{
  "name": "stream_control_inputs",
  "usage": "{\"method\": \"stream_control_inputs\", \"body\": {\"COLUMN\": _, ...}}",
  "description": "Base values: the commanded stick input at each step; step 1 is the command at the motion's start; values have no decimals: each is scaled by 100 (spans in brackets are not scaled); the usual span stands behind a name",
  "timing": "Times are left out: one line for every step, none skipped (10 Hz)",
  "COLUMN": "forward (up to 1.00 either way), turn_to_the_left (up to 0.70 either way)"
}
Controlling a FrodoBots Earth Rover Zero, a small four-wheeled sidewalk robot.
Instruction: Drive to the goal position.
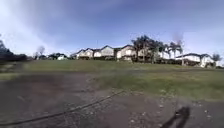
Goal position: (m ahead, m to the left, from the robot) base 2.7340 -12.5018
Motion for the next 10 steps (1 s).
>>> {"method": "stream_control_inputs", "body": {"forward": 0, "turn_to_the_left": 45}}
{"method": "stream_control_inputs", "body": {"forward": 0, "turn_to_the_left": 45}}
{"method": "stream_control_inputs", "body": {"forward": 0, "turn_to_the_left": 45}}
{"method": "stream_control_inputs", "body": {"forward": 0, "turn_to_the_left": 45}}
{"method": "stream_control_inputs", "body": {"forward": 0, "turn_to_the_left": 45}}
{"method": "stream_control_inputs", "body": {"forward": 100, "turn_to_the_left": 0}}
{"method": "stream_control_inputs", "body": {"forward": 100, "turn_to_the_left": 0}}
{"method": "stream_control_inputs", "body": {"forward": 100, "turn_to_the_left": 0}}
{"method": "stream_control_inputs", "body": {"forward": 100, "turn_to_the_left": 0}}
{"method": "stream_control_inputs", "body": {"forward": 100, "turn_to_the_left": 0}}
